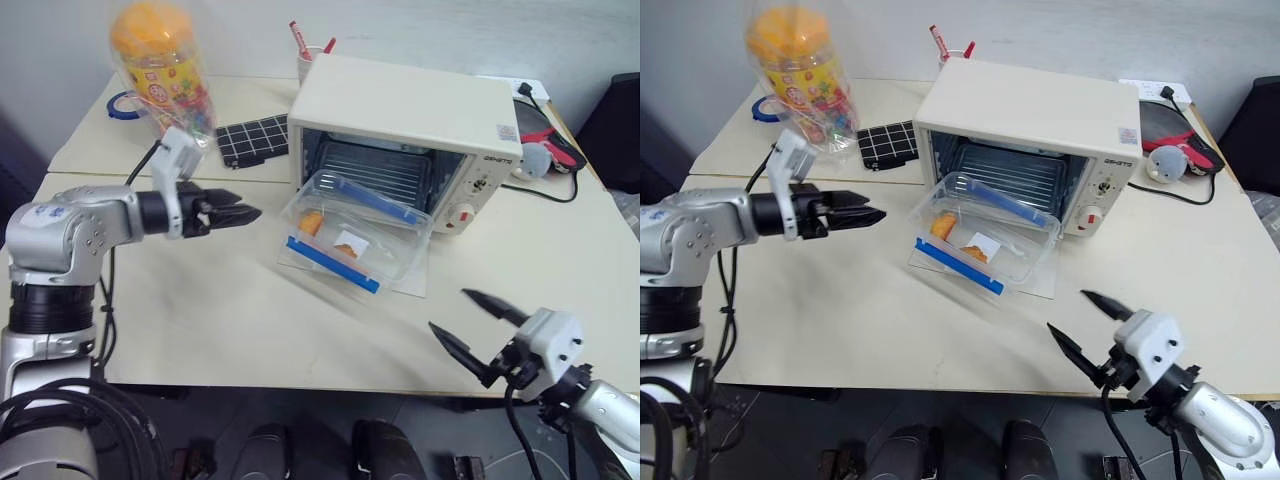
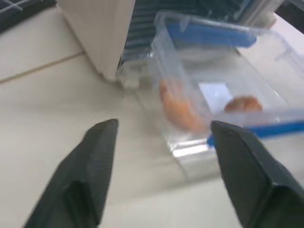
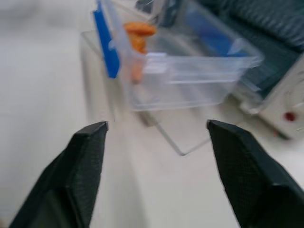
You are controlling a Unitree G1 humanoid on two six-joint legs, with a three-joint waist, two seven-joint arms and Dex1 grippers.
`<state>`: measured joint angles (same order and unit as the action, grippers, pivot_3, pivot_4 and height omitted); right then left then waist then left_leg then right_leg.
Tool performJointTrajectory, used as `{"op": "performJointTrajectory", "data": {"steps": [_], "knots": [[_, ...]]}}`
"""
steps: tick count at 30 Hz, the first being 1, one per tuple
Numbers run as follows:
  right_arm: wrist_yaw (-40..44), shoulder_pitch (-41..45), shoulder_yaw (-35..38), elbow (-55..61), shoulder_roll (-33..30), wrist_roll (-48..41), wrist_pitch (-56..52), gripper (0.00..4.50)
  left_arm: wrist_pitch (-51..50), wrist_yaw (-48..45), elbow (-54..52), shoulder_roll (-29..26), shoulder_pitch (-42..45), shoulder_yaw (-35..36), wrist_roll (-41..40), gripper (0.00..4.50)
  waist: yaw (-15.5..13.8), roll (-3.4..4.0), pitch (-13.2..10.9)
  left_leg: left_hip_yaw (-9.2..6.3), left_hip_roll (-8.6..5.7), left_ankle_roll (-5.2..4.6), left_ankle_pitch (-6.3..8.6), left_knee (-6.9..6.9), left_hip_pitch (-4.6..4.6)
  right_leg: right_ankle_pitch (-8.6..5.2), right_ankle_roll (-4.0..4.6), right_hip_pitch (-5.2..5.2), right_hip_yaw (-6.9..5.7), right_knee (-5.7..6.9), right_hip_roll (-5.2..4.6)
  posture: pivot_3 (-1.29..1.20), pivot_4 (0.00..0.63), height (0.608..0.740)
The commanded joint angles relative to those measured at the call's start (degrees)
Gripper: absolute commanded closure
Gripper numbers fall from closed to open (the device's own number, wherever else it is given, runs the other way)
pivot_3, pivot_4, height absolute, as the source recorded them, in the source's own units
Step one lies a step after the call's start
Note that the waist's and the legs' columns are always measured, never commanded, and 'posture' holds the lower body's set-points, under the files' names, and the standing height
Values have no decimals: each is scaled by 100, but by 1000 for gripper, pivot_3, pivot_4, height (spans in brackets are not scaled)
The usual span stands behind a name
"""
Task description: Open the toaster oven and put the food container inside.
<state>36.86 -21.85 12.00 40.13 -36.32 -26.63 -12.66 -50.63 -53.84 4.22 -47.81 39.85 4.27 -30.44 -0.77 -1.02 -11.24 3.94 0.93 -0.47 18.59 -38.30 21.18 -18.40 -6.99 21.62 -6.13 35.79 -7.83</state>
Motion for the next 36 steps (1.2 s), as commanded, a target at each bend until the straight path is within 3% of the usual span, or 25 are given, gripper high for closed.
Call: {"op": "performJointTrajectory", "data": {"steps": [1,4,7,8,17,25,30,36], "knots": [[245,394,-661,114,-127,12,-301,2282,1731,-1023,-14,-238,-800,-344,531,2548,-12,-1,0,0,0,-1,0,-3,0,0,0,-1,-2,-1,1,0,150,740],[331,835,-1066,-211,-115,281,-320,3355,2517,-1505,-340,41,-1421,-406,432,3485,-70,0,0,0,-3,-7,4,-5,8,0,0,0,-3,-3,-5,0,150,740],[269,1311,-1252,-584,-13,579,-177,4366,2784,-1370,-431,330,-1559,-600,630,4424,-101,-1,-1,-18,-5,-22,13,-43,33,0,0,0,-17,-1,-15,0,150,740],[213,1485,-1278,-716,49,628,-180,4437,2899,-1237,-353,512,-1489,-631,693,4467,-94,0,0,-21,-5,-26,17,-59,40,0,0,0,-21,4,-16,0,150,740],[-238,2999,-1323,-1694,416,1056,-479,4437,3436,-529,460,1941,-540,-838,1020,4467,-46,0,0,-14,-11,-29,18,-71,37,4,-7,0,-22,18,-13,0,150,740],[-415,4274,-1123,-3371,482,1593,263,4437,4596,764,2345,3155,553,-768,1744,4467,-57,-1,0,-10,-23,-31,17,-78,40,7,-12,-1,-24,16,-10,0,150,740],[-470,4942,-1193,-4448,632,1880,944,4437,5139,1326,3370,3672,1268,-599,1877,4467,-45,-1,0,-10,-24,-31,17,-72,45,8,-14,1,-32,7,-10,0,150,740],[-519,5347,-1193,-5189,763,2079,1445,4437,5632,1931,4440,3848,1873,-340,2033,4467,-28,-1,0,-7,-22,-30,16,-77,60,8,-14,7,-47,6,-11,0,150,740]]}}
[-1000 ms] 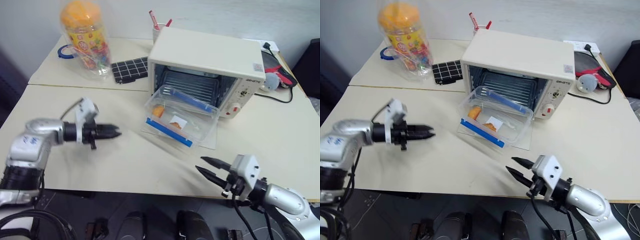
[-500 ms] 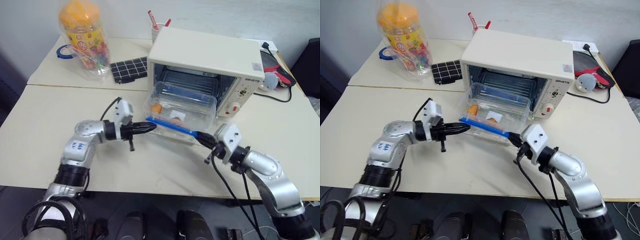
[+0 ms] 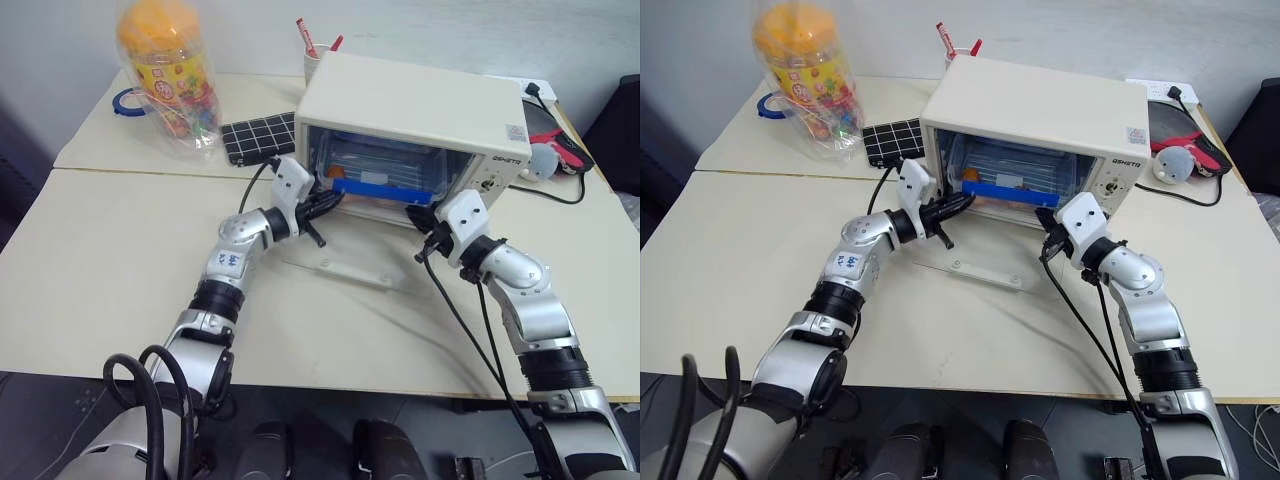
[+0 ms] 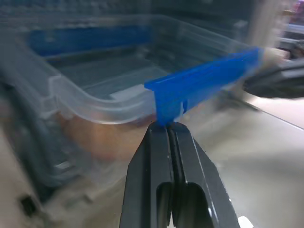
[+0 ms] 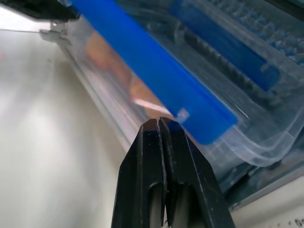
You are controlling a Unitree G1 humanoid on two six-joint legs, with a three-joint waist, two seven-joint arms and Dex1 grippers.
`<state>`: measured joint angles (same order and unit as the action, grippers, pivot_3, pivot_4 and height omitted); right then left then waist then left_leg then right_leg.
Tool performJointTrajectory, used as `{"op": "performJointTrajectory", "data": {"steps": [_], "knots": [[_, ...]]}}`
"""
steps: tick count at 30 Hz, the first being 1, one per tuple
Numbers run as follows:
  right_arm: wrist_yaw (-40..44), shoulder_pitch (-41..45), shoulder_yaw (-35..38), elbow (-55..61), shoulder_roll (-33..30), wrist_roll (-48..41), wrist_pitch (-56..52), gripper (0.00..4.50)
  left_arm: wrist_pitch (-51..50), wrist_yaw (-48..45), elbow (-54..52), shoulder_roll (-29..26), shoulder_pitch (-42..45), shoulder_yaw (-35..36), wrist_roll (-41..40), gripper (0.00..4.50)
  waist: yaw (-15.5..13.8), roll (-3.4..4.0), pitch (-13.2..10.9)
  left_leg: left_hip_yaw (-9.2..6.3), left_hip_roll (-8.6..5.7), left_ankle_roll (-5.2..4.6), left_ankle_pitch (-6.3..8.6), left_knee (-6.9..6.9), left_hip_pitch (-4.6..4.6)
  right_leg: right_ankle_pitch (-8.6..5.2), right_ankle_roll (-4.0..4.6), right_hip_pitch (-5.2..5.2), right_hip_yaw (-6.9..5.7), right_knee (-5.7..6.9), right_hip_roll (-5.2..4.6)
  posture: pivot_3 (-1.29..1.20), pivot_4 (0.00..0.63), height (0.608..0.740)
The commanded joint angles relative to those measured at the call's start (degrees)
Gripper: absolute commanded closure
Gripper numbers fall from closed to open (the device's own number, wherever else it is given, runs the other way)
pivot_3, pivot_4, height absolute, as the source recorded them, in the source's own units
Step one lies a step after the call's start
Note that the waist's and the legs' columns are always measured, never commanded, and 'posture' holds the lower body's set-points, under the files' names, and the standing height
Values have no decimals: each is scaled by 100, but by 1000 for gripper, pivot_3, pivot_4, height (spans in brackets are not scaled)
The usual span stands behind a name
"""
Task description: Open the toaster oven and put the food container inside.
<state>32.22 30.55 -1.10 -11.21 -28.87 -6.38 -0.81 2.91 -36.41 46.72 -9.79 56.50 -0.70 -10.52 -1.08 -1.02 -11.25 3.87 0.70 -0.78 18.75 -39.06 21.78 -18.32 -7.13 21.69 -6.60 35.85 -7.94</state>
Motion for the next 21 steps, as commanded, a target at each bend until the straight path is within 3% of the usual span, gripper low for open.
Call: {"op": "performJointTrajectory", "data": {"steps": [1,6,11,15,17,21], "knots": [[-7,97,122,-32,27,23,263,4437,335,191,237,41,212,158,71,4467,5,0,0,0,0,0,0,-1,1,0,0,0,-1,0,0,0,150,740],[436,-413,329,845,-147,-532,-254,4437,35,-427,-501,-231,-351,151,-117,4467,37,1,0,-1,3,2,-1,-8,28,0,0,10,-24,-2,0,0,150,740],[1293,-1552,1071,1861,-859,-1421,-696,4437,-1212,-1688,-2700,-1331,-1756,343,-912,4467,104,3,-1,-14,10,2,-1,-8,48,0,0,29,-24,-2,-1,0,150,740],[1745,-2455,1557,1795,-1268,-1543,-553,4437,-1659,-2339,-3670,-2274,-2667,740,-1347,4467,99,4,-1,-19,15,1,-5,-14,35,2,2,16,-23,4,-5,0,150,740],[1963,-2810,1600,1381,-1427,-1359,-301,4500,-1572,-2781,-3948,-2821,-3208,928,-1423,4090,106,5,-1,-27,18,1,-4,-7,14,2,2,-5,-20,0,-6,0,150,740],[2159,-2661,1318,493,-1270,-1172,152,4500,-1663,-3114,-4355,-3305,-3915,1274,-1745,3023,121,16,-8,-15,16,-1,-1,14,-23,2,2,-19,9,-5,-9,0,150,740]]}}
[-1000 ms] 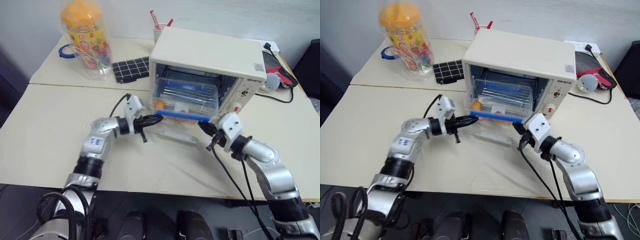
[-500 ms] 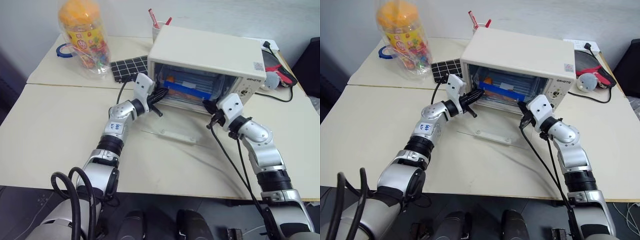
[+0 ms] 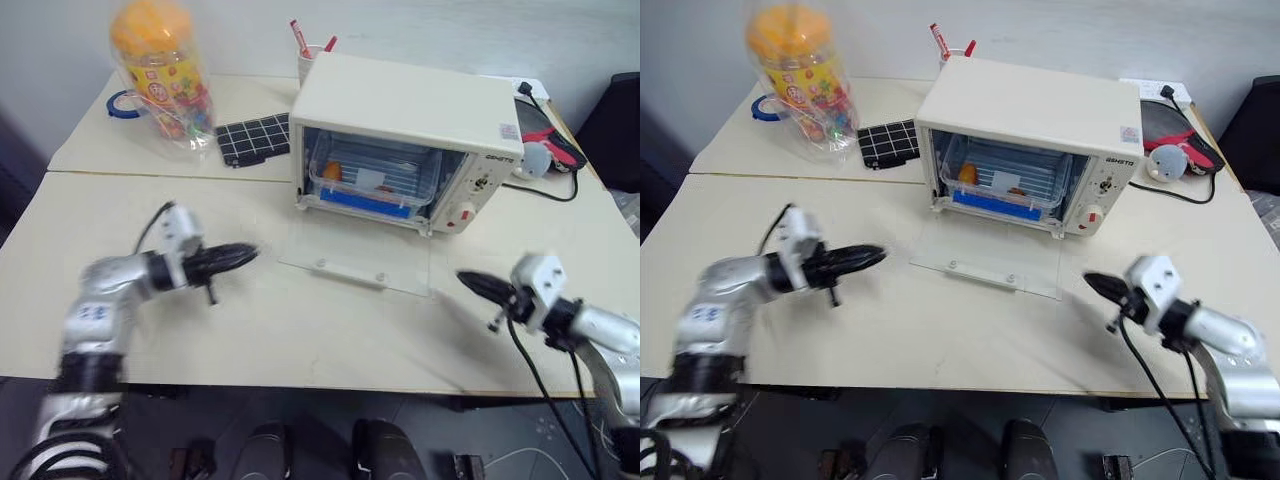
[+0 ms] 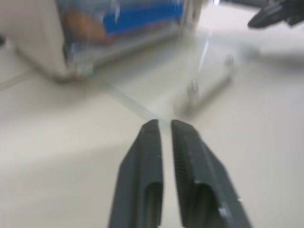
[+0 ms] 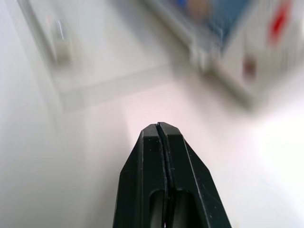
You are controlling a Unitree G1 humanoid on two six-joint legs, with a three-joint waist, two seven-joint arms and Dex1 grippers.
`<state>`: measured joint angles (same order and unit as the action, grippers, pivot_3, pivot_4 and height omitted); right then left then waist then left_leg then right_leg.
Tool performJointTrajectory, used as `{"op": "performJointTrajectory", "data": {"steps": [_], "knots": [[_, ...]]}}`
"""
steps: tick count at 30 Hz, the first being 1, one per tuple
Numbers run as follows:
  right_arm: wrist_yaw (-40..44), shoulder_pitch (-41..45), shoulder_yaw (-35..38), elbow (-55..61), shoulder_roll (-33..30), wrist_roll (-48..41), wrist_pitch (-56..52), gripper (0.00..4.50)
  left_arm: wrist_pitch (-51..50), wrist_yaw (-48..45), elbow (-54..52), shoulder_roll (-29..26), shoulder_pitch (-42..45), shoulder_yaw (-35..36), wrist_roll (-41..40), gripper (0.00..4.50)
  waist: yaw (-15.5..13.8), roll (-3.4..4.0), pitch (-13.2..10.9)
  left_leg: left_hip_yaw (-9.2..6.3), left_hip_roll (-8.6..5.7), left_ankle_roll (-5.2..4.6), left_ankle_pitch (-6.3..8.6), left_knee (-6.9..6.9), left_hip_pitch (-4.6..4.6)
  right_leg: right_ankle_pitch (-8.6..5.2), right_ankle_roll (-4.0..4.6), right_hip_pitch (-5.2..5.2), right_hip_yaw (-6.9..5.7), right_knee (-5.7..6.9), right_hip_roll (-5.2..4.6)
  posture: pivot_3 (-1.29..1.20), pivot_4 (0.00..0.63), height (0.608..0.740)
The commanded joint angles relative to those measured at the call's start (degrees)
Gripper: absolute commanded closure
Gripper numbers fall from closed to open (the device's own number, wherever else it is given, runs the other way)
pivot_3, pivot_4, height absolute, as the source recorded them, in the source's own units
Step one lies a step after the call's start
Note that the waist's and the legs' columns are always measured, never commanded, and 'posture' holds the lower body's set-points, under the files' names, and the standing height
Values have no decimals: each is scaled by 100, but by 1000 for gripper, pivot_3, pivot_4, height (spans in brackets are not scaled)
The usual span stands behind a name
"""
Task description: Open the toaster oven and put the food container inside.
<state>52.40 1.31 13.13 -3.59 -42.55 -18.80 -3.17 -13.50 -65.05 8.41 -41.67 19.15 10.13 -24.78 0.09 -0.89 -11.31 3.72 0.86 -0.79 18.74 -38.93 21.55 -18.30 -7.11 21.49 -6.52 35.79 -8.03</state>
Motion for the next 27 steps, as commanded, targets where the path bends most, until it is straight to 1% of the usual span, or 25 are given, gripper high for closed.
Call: {"op": "performJointTrajectory", "data": {"steps": [1,4,9,10,13,16,17,21,27], "knots": [[172,345,-163,-411,157,96,469,4500,-59,-291,-595,-160,-275,251,-383,2718,8,3,-2,2,0,0,0,-3,-4,0,0,0,6,5,-3,0,150,740],[324,706,-469,-812,430,166,657,4500,-277,-301,-1010,-258,-505,464,-673,1764,13,9,-5,2,4,2,1,-2,-11,0,0,0,12,9,-4,0,150,740],[611,1070,-658,-1045,730,54,898,4500,-703,-254,-1623,-311,-747,675,-1121,167,-2,13,-7,3,2,3,3,3,-8,0,1,2,11,4,-7,0,150,740],[647,1091,-648,-1065,751,42,924,4500,-746,-244,-1668,-316,-767,690,-1156,36,-6,14,-8,2,2,3,3,3,-8,0,1,1,9,3,-7,0,150,740],[640,1231,-497,-996,974,-196,1078,4500,-780,-197,-1908,-375,-919,697,-1116,36,3,14,-8,1,0,3,3,-2,-7,0,1,-1,8,5,-7,0,150,740],[357,1486,-96,-803,1248,-672,1029,4500,-947,275,-2193,-207,-911,883,-1290,36,16,19,-11,0,4,4,3,0,-8,0,1,0,10,7,-4,0,150,740],[268,1590,19,-754,1284,-787,996,4500,-1023,410,-2243,-160,-926,943,-1362,36,23,31,-18,0,5,4,3,-1,-8,0,1,1,11,8,-3,0,150,740],[45,2019,277,-694,1292,-1127,689,4500,-1041,570,-2343,-140,-1040,967,-1332,36,22,46,-26,4,4,4,3,1,-9,0,1,5,16,9,-3,0,150,740],[-318,3083,430,-814,1318,-1438,158,4500,-782,920,-2202,274,-885,1030,-1343,36,19,48,-27,6,4,4,3,1,-8,0,1,6,18,9,-3,0,150,740]]}}
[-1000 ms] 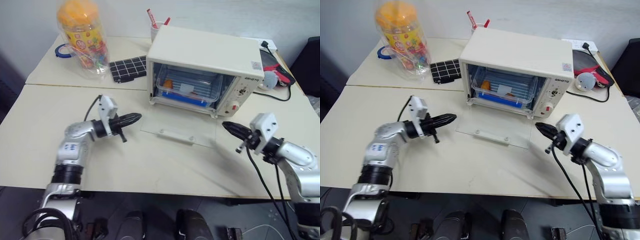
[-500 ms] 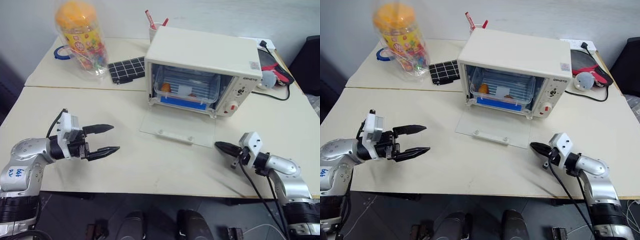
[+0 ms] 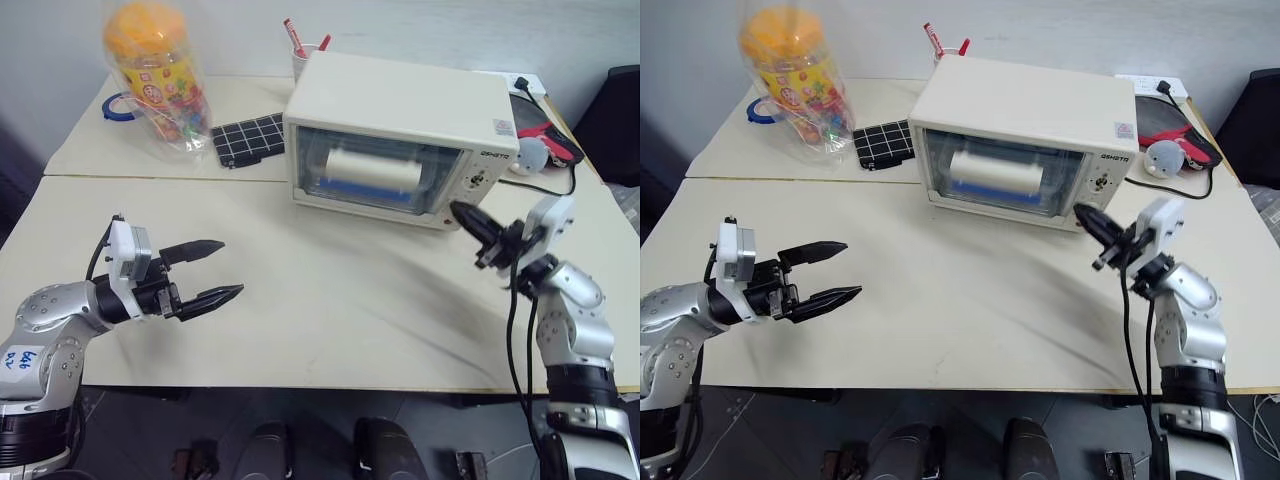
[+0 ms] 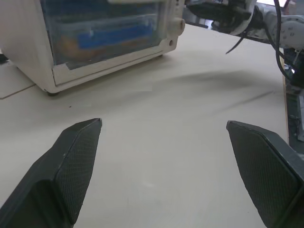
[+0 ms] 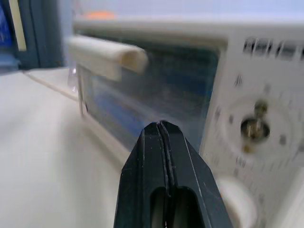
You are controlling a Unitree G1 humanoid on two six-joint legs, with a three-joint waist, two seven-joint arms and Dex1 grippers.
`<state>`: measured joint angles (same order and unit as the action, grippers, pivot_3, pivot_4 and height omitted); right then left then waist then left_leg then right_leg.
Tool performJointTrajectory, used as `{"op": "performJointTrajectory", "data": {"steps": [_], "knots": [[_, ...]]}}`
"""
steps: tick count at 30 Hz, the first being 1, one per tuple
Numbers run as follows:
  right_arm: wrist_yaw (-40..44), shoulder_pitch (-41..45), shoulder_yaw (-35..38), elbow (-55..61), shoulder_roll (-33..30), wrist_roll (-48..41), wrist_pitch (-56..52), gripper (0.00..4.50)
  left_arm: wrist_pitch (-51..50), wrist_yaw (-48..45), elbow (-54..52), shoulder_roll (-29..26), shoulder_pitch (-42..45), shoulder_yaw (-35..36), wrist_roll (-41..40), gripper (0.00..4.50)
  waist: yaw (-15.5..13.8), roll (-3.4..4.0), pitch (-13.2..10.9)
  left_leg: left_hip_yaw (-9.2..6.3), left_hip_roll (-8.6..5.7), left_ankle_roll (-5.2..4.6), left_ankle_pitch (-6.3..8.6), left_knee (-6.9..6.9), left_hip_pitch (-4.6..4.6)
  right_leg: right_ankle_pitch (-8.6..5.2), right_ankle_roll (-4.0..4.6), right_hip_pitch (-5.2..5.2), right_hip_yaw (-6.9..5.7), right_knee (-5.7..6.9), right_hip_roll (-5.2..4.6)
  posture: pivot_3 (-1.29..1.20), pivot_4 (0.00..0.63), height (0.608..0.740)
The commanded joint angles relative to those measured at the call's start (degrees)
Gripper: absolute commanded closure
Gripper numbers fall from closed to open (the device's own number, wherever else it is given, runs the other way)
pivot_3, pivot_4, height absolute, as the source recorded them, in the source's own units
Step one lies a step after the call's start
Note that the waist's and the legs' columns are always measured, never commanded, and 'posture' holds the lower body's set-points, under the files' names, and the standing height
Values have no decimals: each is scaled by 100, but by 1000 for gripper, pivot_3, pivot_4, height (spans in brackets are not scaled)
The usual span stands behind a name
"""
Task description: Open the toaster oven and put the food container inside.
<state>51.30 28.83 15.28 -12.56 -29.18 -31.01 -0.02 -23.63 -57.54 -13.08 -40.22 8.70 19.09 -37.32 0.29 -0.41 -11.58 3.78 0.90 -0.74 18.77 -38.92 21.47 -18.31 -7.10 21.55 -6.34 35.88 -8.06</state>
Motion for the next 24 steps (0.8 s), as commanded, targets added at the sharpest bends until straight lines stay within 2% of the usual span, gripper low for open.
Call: {"op": "performJointTrajectory", "data": {"steps": [1,5,8,11,14,18,19,20,24], "knots": [[-254,411,235,76,-11,-245,-221,4500,303,217,-8,198,210,128,-57,36,-12,0,0,0,0,0,0,0,0,0,0,0,0,0,0,0,150,740],[-145,245,166,489,-268,-263,-676,4500,613,329,214,498,376,77,10,36,-44,-2,1,-4,-6,-2,1,-1,5,0,0,-2,-5,-4,-5,0,150,740],[39,-320,188,1223,-552,-295,-901,3971,1172,61,398,503,220,0,313,0,-42,-2,1,-3,-8,-5,2,4,10,0,0,0,-9,-11,-5,0,150,740],[472,-1272,78,2090,-861,-269,-949,2887,1664,-143,744,318,31,-123,782,0,-27,0,0,5,-7,-6,3,9,10,0,-1,1,-12,-16,-2,0,150,740],[1034,-2285,-120,2447,-997,33,-471,2004,2534,-110,1211,264,-189,-260,1467,0,-30,-2,3,9,-4,-5,3,12,-1,0,-1,-2,-9,-13,4,0,150,740],[1275,-2921,-493,2490,-747,339,215,586,3293,-381,1379,267,-847,-279,1661,0,7,-3,2,31,-1,-12,9,21,-14,1,-2,0,10,-13,0,0,150,740],[1342,-3006,-609,2464,-694,400,339,426,3392,-420,1410,270,-943,-275,1651,0,2,-2,2,32,0,-11,10,22,-17,1,-2,0,10,-13,-3,0,150,740],[1380,-3051,-677,2440,-662,431,412,81,3471,-437,1436,270,-991,-278,1646,0,-6,-2,2,32,1,-11,10,23,-17,1,-1,0,10,-13,-2,0,150,740],[1476,-3202,-923,2413,-580,585,726,26,3578,-450,1404,217,-1008,-309,1589,0,-54,-2,2,27,-3,-11,11,20,-18,1,-1,-2,7,-24,-15,0,150,740]]}}
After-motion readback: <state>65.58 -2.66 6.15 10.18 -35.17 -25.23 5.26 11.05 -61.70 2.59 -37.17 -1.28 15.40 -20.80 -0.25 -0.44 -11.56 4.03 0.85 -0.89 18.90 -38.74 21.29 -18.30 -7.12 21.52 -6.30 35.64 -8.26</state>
